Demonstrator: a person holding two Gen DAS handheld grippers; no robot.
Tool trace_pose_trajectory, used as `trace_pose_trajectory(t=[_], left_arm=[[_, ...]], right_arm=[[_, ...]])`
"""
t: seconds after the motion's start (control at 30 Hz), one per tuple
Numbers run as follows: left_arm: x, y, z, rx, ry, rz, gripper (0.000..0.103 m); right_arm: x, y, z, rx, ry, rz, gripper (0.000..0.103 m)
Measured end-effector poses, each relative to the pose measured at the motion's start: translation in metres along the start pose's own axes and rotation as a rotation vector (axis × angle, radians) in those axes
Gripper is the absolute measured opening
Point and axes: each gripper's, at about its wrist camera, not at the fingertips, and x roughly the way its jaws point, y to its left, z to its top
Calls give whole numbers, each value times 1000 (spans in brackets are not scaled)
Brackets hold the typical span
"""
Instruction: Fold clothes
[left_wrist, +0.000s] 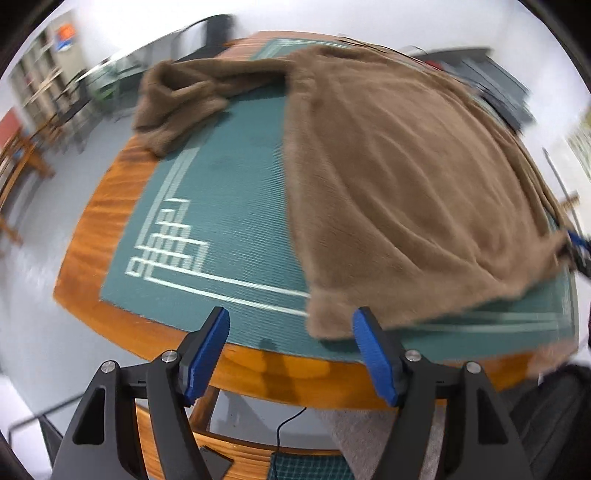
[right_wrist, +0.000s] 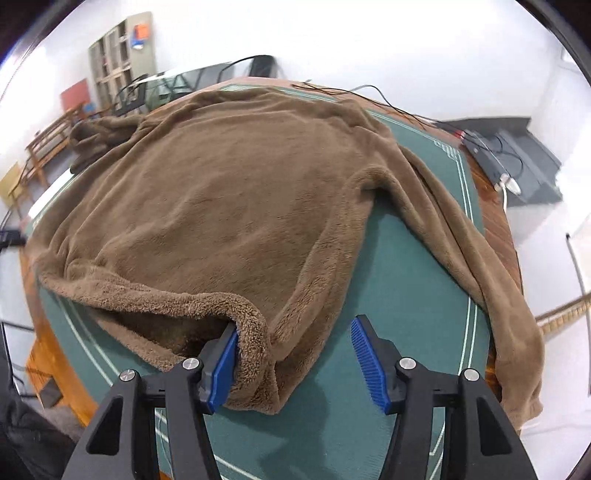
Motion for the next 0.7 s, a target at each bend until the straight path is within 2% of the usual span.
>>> trace_pose_trajectory(t=[0.07, 0.2, 0.27, 0.37, 0.43, 0.57, 0.6, 0.67, 0.7], left_arm=[[2, -11, -3, 42, -9, -25, 74], [11, -28, -2, 60, -15, -57, 74], [17, -36, -1, 71, -16, -57, 74], [23, -44, 3, 94, -37, -14, 74], [26, -43, 9, 52, -65, 7, 74], [20, -25, 29, -132, -149, 7, 74], [18, -21, 33, -172, -168, 12, 74], [14, -14, 39, -212, -182, 62, 74], [12, -11, 41, -225, -185, 99, 74]], right_arm=[[3, -1, 5, 22, -1, -7, 60], [4, -1, 13, 42, -11, -21, 60], [3, -4, 15, 54, -16, -31, 60], [2, -12, 18, 101, -14, -35, 60], [3, -17, 18, 128, -4, -28, 60], [2, -15, 15, 110, 8, -32, 60], [2, -13, 14, 91, 10, -31, 59], [3, -7, 12, 48, 25, -8, 33], [4, -4, 10, 26, 35, 2, 28]])
